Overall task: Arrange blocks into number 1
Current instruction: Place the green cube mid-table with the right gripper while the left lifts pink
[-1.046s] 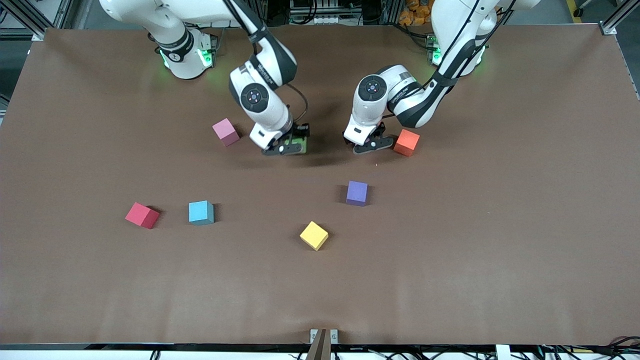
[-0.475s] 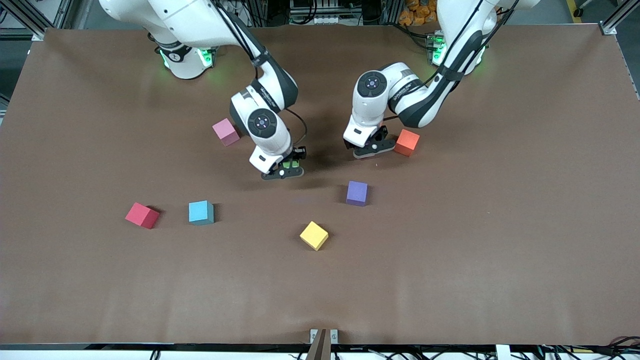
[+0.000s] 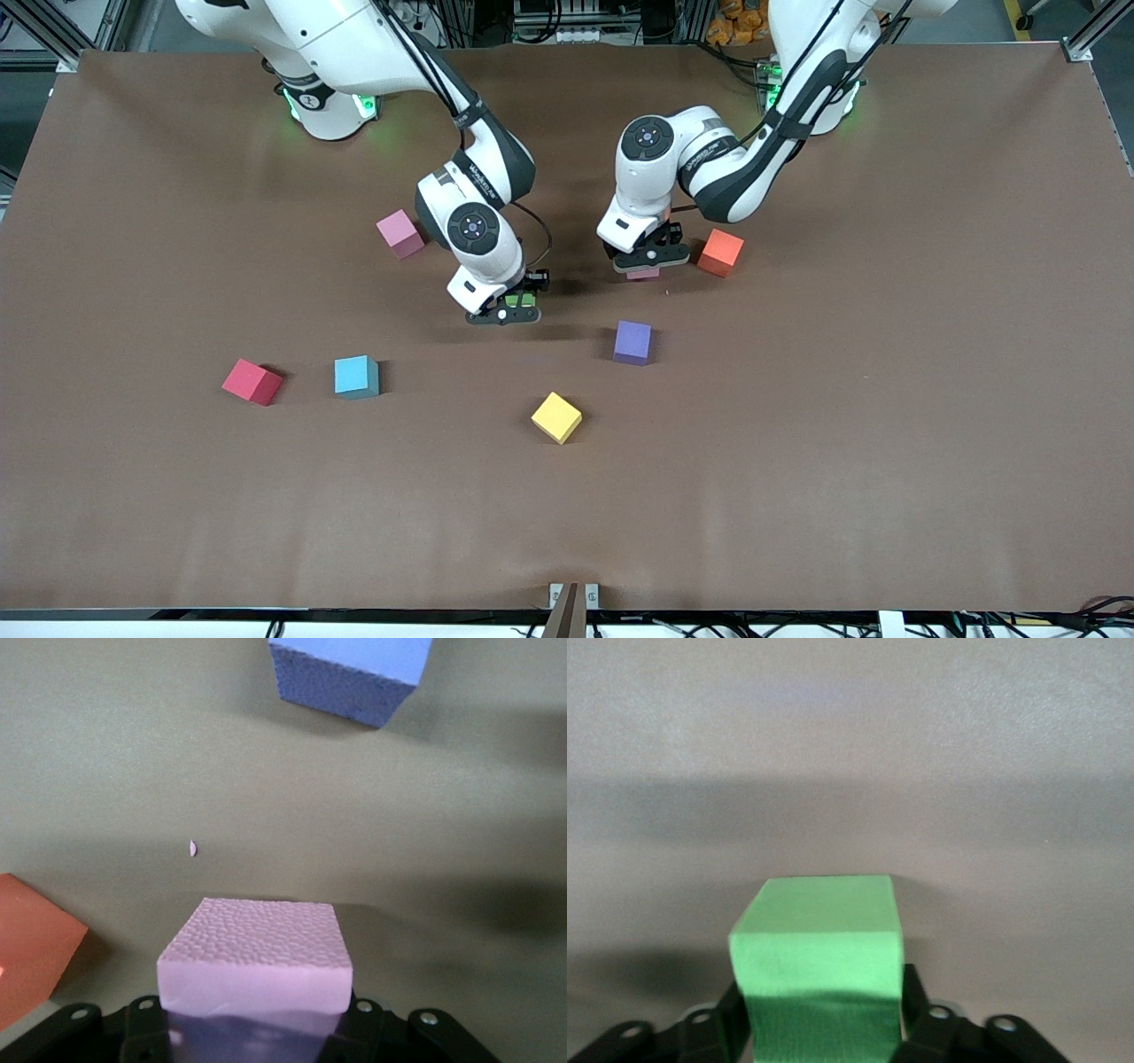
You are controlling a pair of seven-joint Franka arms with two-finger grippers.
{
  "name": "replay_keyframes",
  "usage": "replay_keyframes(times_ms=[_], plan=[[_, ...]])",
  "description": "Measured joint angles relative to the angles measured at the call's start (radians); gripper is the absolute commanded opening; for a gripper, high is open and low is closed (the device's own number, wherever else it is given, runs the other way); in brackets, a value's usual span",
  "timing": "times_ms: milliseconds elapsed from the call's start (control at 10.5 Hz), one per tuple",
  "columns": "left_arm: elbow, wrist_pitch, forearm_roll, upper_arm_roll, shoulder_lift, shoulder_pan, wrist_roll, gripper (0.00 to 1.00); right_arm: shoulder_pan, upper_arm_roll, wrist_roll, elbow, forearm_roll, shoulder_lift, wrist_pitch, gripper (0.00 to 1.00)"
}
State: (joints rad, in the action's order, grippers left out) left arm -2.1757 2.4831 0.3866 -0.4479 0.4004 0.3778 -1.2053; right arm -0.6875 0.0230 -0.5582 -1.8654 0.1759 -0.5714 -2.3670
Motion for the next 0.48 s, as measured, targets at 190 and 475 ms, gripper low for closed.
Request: replay_keyframes(times_ms=[190,475], plan=[[0.0,0.0,0.0,0.0,0.005,0.001,0.01,0.0,0.018,-0.008,0.001,0.022,0.0,0.015,0.047,1.0],[0.032,0.0,-0.001,-0.005,0.014,0.039,0.0,0.0,0.11,-0.016,0.074,0.04,-0.003,0.111,0.218,1.0]])
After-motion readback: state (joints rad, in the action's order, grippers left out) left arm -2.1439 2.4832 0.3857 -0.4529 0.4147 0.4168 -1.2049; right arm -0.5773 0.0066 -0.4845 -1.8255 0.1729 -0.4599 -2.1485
